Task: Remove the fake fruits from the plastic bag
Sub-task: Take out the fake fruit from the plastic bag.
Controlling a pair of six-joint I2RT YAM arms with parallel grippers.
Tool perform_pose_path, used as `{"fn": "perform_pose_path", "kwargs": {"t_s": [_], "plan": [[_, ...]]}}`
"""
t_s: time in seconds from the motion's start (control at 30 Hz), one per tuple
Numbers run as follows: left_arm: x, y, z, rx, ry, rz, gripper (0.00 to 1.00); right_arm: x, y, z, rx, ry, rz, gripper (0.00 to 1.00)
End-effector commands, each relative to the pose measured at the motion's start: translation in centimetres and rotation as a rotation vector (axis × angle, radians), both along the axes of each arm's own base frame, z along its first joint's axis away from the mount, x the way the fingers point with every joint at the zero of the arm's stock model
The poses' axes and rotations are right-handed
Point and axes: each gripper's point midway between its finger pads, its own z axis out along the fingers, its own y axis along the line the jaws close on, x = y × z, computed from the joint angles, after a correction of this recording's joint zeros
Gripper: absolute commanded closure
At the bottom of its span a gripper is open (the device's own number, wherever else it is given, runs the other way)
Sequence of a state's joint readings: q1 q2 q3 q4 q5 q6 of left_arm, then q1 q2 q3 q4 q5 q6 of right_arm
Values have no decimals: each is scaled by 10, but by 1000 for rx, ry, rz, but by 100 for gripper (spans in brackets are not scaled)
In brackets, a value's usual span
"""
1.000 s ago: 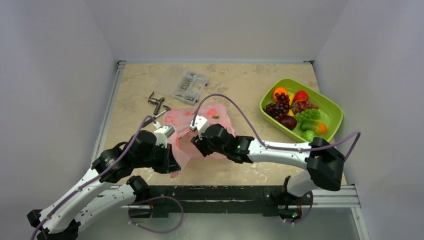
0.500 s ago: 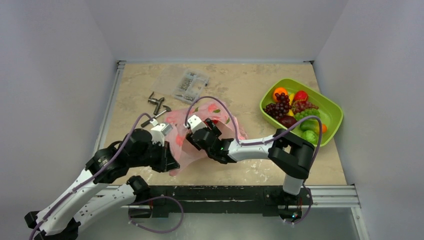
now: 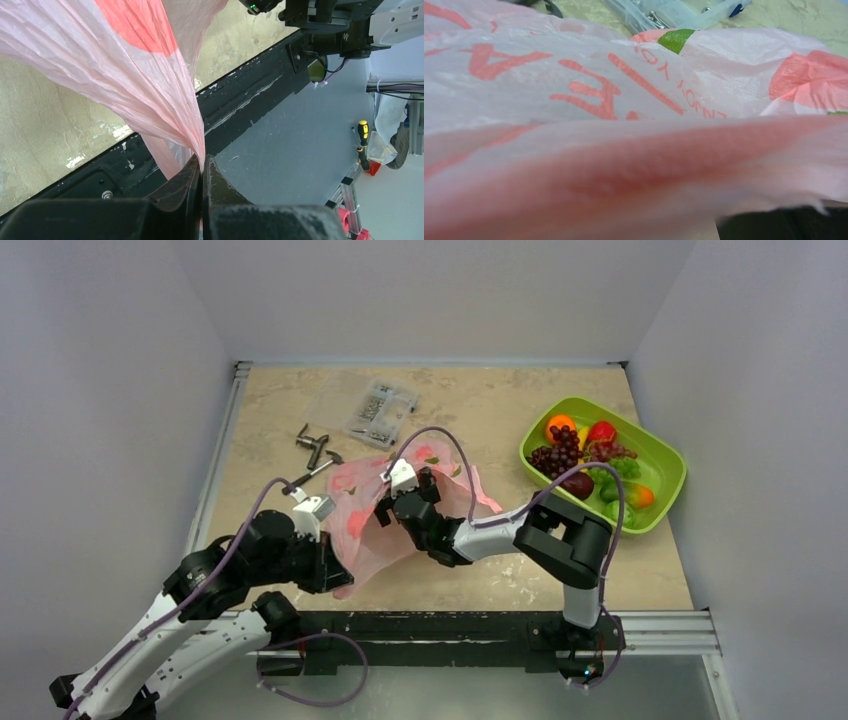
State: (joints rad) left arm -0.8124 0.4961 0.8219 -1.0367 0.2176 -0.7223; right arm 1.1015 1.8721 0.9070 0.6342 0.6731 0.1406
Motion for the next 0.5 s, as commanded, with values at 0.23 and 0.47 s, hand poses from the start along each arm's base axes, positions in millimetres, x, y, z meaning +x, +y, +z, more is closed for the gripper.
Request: {"fn": "perform_pose_path", "kwargs": {"t_s": [0.23,0.47], "plan": [[-6,8,19,-29,-40,1,100,23,12,8,-272,-142,127,1],[-8,37,18,42,-88,73,100,38,12,1,-443,-180,106,1]]}}
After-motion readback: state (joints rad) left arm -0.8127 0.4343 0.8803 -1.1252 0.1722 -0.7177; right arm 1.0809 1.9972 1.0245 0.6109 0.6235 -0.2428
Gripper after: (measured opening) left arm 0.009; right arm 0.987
